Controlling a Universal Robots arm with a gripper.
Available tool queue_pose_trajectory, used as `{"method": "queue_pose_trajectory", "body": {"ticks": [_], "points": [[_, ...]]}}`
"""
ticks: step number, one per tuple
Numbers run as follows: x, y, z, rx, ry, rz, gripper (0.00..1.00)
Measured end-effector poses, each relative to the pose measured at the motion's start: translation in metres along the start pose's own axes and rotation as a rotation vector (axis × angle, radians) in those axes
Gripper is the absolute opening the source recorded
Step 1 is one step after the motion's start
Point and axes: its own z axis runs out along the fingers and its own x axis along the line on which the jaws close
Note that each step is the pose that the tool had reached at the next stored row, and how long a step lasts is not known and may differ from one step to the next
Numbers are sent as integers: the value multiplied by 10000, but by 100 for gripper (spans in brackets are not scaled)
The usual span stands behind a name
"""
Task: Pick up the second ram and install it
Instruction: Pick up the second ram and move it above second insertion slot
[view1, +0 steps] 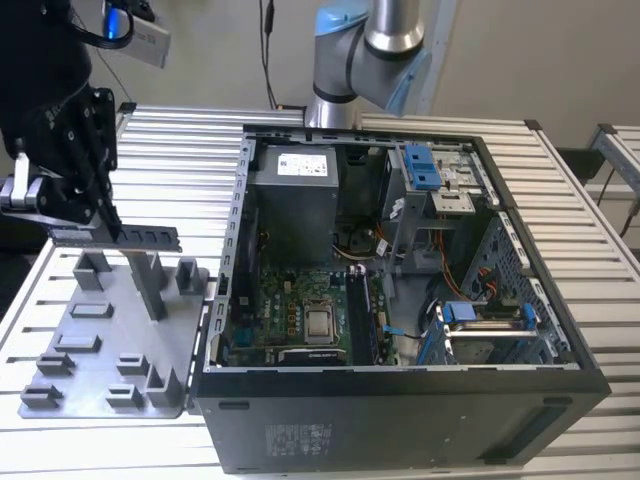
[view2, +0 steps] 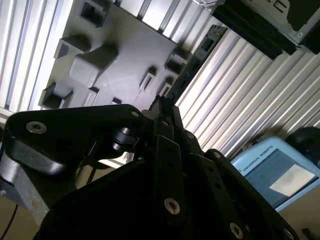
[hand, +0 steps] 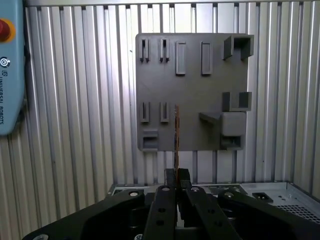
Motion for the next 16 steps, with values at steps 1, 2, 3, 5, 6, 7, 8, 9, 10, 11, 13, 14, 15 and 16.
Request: {"method": "queue_pose_trajectory", "body": {"ticks": [1,2,3,5,6,7,8,9,10,11,13,14,15,16], "points": [[-1,-21,0,0,0,0,14],[-2,-45,1,0,-1,-1,14],[-3,-69,1,0,0,-1,14],[-5,-117,2,0,-1,-1,14],[-6,-142,2,0,0,0,14],[-7,-165,2,-1,1,0,14],[-8,-188,3,0,0,0,14],[-9,-211,3,0,1,0,14],[-10,-234,4,0,0,0,14],[-11,-255,4,0,0,0,14],[-13,-299,5,0,0,-1,14],[-14,-318,5,0,0,-1,14],[-15,-339,6,0,0,-1,14],[-16,-360,5,0,1,0,14]]}}
